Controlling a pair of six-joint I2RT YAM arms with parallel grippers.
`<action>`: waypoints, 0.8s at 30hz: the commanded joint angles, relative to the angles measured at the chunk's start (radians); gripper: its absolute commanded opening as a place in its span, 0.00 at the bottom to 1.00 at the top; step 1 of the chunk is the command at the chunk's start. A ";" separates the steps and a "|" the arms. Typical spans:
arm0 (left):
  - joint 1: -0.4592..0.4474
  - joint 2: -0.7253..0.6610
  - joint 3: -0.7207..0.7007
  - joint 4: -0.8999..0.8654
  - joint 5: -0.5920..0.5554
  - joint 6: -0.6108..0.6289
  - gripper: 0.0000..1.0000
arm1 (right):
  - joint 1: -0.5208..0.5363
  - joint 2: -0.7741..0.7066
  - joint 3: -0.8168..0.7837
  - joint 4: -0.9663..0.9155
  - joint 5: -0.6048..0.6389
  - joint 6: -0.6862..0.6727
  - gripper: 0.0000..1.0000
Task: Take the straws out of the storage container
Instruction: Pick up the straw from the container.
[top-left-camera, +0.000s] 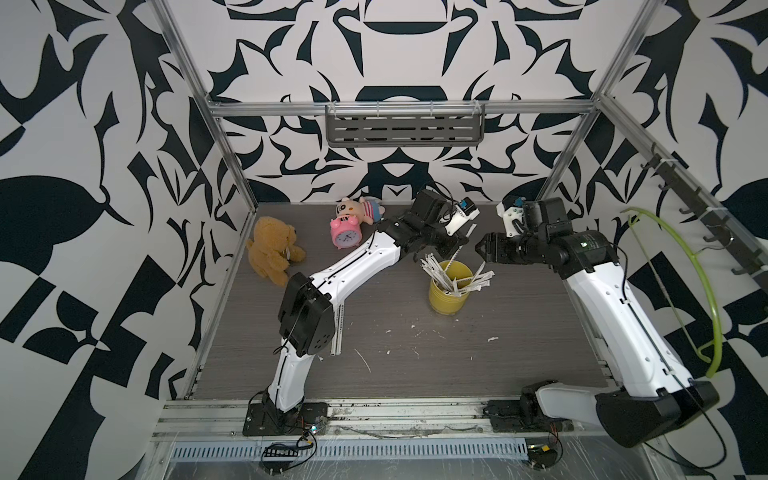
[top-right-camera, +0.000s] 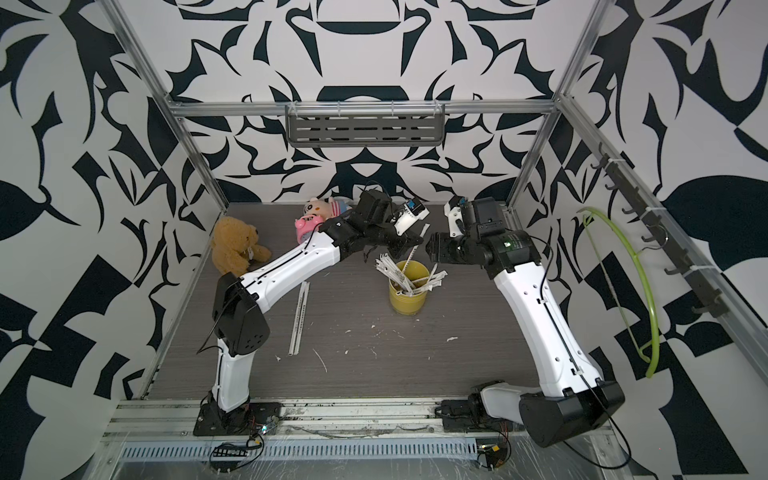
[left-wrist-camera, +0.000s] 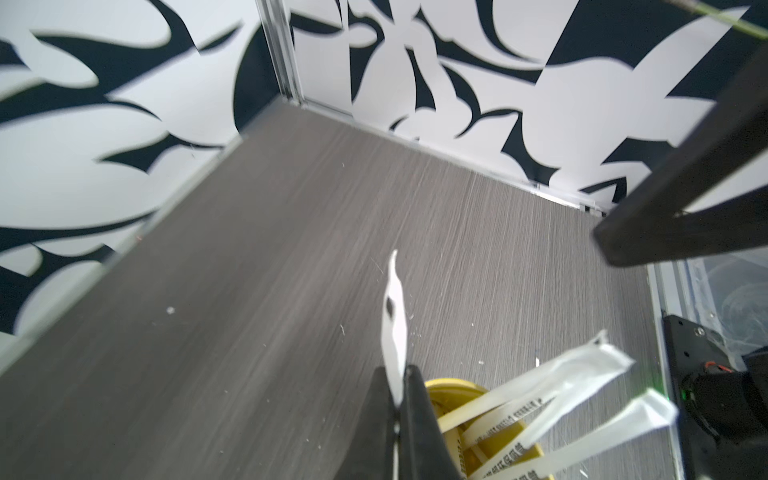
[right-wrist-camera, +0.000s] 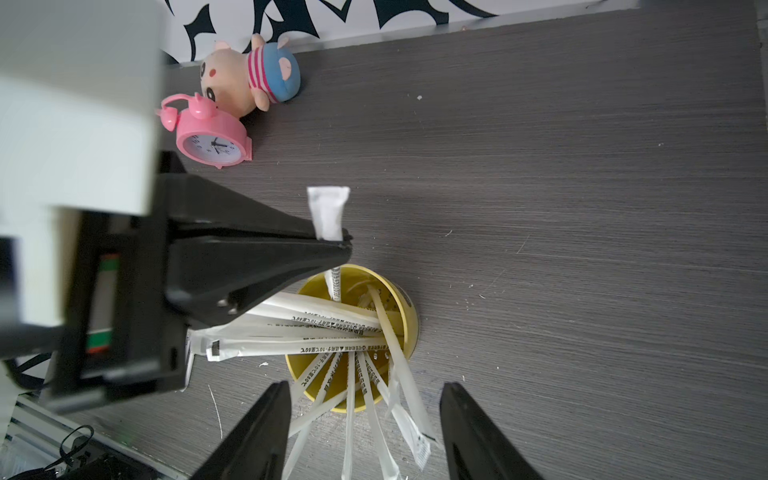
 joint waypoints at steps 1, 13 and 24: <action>-0.006 -0.068 -0.024 0.070 -0.016 0.011 0.02 | -0.005 -0.038 0.059 0.031 -0.016 0.016 0.63; -0.008 -0.318 -0.118 0.178 -0.136 -0.027 0.00 | 0.020 -0.041 0.145 0.088 -0.217 0.014 0.61; -0.004 -0.703 -0.288 -0.176 -0.385 -0.157 0.00 | 0.353 0.073 0.256 0.103 -0.082 -0.032 0.58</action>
